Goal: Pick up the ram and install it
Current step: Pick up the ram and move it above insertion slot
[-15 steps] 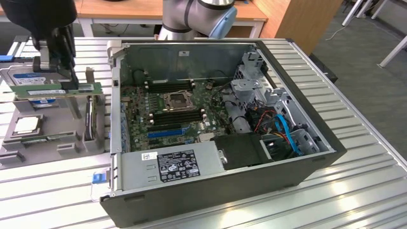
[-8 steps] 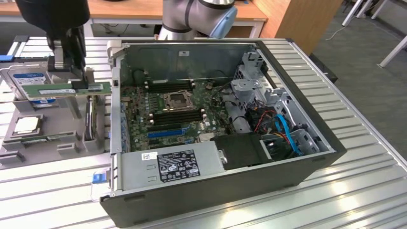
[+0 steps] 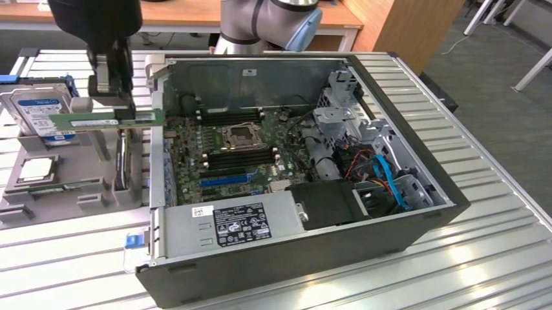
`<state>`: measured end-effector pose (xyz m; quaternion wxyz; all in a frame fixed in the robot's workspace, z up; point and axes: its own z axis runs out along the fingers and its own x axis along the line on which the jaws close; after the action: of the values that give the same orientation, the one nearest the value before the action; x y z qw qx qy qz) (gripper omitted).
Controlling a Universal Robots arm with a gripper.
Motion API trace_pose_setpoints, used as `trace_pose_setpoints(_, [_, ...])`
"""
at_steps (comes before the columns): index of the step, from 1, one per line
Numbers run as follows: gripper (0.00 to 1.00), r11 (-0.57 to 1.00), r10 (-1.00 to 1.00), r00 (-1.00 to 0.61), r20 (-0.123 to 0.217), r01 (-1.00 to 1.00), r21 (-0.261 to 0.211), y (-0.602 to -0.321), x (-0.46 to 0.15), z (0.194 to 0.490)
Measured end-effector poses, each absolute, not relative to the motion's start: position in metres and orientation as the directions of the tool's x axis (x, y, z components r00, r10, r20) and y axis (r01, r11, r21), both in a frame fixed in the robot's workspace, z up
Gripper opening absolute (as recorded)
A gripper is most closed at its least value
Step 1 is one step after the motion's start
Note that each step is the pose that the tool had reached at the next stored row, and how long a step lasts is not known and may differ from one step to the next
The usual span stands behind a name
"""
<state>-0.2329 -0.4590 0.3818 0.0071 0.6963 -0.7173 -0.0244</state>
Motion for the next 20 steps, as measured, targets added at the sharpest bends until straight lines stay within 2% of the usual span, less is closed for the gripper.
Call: trace_pose_setpoints(20, [0.12, 0.029, -0.999, -0.03, -0.024, -0.999, 0.045, -0.459, -0.179, 0.382])
